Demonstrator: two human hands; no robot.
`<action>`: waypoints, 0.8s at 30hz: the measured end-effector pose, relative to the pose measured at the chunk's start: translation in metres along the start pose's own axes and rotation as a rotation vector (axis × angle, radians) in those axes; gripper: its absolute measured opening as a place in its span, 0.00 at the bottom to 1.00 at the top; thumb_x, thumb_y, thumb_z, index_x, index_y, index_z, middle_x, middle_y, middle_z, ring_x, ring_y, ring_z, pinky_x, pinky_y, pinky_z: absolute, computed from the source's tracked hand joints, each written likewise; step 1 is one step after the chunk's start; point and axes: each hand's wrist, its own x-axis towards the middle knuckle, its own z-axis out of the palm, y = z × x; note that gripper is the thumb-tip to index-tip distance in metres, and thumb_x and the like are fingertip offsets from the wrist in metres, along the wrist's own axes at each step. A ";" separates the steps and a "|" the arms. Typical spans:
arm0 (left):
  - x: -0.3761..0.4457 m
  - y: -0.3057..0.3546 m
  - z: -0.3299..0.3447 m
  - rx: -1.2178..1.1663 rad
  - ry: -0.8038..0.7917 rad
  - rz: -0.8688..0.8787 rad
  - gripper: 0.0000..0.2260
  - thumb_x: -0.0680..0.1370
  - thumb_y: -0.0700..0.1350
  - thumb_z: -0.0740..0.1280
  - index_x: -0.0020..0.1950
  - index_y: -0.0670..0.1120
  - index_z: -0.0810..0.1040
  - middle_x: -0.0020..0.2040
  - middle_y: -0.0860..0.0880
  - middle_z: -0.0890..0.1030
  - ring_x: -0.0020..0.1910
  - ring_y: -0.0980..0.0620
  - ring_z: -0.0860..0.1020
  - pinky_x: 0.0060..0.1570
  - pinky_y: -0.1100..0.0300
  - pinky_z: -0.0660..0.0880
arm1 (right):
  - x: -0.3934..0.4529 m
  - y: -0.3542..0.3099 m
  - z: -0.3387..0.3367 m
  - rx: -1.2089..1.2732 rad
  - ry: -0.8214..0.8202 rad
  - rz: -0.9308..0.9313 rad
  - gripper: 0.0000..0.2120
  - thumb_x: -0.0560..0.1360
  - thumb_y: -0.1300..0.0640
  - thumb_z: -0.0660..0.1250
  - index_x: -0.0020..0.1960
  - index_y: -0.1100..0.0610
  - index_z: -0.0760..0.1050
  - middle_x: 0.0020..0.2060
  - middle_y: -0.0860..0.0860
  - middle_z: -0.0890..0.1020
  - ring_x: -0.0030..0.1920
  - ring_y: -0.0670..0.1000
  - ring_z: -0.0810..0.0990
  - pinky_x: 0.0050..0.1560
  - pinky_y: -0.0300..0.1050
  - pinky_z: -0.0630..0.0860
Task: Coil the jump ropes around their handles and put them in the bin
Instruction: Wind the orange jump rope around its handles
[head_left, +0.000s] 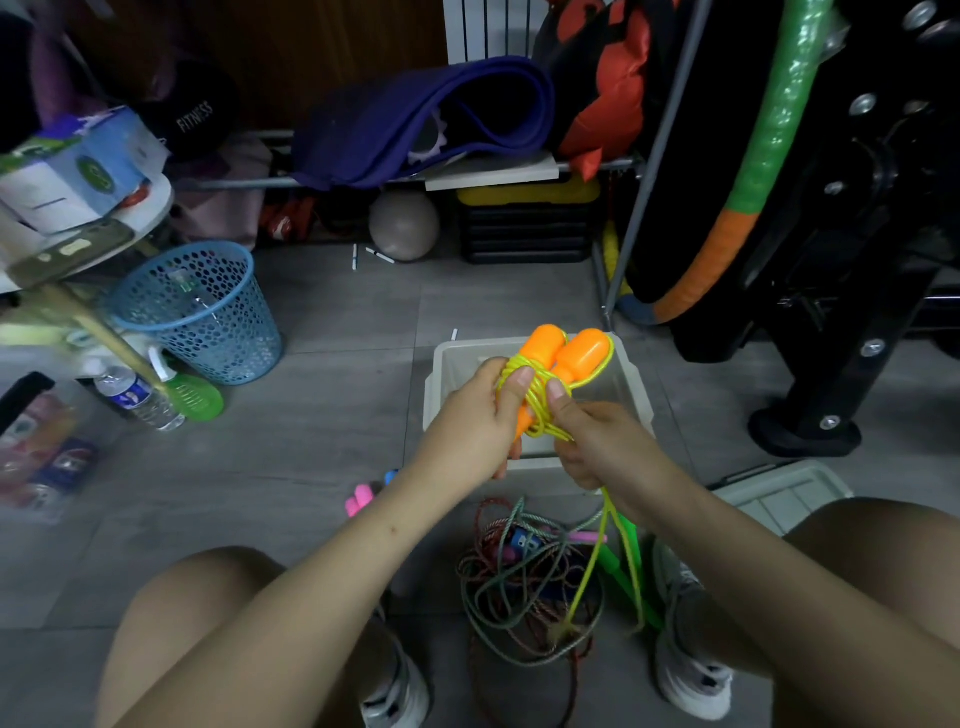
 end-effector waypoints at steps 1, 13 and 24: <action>0.000 0.000 0.002 0.029 0.005 -0.004 0.12 0.81 0.58 0.52 0.51 0.54 0.70 0.28 0.47 0.77 0.22 0.44 0.75 0.23 0.56 0.72 | -0.001 0.001 0.001 -0.017 0.012 -0.001 0.21 0.78 0.40 0.54 0.34 0.54 0.63 0.21 0.47 0.60 0.21 0.44 0.57 0.24 0.37 0.55; 0.004 0.013 -0.012 -0.269 -0.306 -0.162 0.14 0.83 0.53 0.54 0.55 0.43 0.71 0.31 0.42 0.79 0.24 0.46 0.78 0.23 0.61 0.74 | -0.001 0.019 0.001 -0.144 0.156 -0.265 0.17 0.77 0.53 0.64 0.33 0.61 0.75 0.18 0.43 0.66 0.22 0.41 0.63 0.26 0.32 0.60; -0.010 0.009 0.006 -0.420 0.002 -0.236 0.13 0.81 0.50 0.60 0.46 0.41 0.76 0.38 0.44 0.82 0.32 0.53 0.81 0.30 0.60 0.79 | -0.001 0.023 0.012 -0.108 0.364 -0.330 0.14 0.77 0.52 0.66 0.36 0.56 0.81 0.26 0.54 0.78 0.30 0.42 0.69 0.33 0.40 0.66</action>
